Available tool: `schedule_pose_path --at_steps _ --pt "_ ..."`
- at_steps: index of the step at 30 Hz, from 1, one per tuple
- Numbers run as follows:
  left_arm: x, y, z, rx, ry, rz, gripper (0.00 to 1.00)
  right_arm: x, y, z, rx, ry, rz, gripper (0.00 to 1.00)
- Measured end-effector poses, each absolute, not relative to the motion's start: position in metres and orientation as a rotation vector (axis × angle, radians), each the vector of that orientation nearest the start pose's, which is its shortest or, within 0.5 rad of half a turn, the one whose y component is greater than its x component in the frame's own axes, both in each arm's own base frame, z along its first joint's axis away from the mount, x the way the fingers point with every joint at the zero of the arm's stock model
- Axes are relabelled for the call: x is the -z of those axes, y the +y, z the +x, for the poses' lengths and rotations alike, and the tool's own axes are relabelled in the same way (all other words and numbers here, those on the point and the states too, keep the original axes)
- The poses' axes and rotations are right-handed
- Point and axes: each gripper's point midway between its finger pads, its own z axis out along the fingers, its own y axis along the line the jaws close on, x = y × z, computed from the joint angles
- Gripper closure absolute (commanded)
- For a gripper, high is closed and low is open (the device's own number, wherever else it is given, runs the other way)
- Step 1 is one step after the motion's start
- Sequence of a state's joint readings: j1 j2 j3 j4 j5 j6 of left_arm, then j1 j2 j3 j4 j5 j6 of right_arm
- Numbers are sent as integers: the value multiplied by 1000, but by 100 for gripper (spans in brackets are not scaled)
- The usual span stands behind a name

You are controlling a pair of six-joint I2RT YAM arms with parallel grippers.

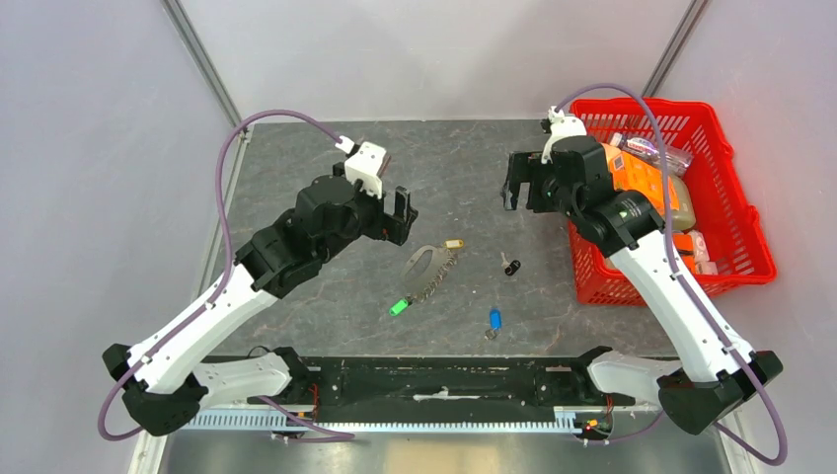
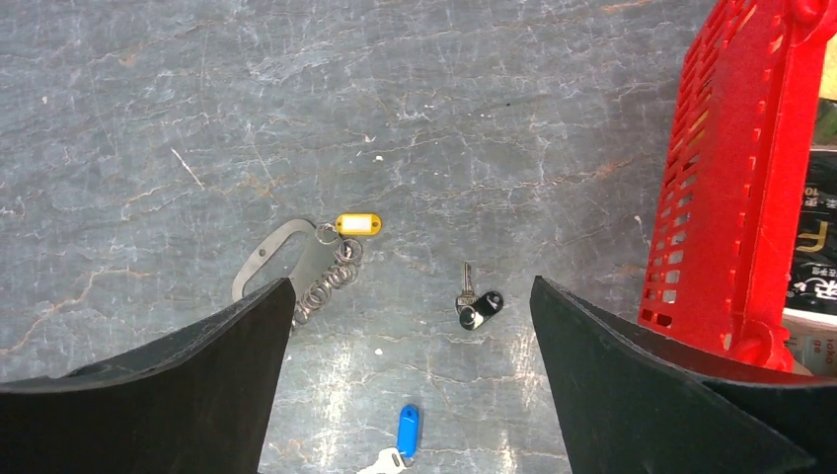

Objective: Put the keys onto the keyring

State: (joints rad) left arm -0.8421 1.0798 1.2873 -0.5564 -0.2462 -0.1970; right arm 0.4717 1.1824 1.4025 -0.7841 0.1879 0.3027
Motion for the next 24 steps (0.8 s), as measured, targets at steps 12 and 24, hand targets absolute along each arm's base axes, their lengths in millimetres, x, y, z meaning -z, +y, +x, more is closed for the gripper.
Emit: schedule_pose_path --at_steps 12,24 --pt "-277 -221 248 394 1978 485 7 -311 155 297 -405 2102 -179 3" --pt "-200 -230 250 356 2142 480 12 -223 205 280 -500 2271 -330 3"
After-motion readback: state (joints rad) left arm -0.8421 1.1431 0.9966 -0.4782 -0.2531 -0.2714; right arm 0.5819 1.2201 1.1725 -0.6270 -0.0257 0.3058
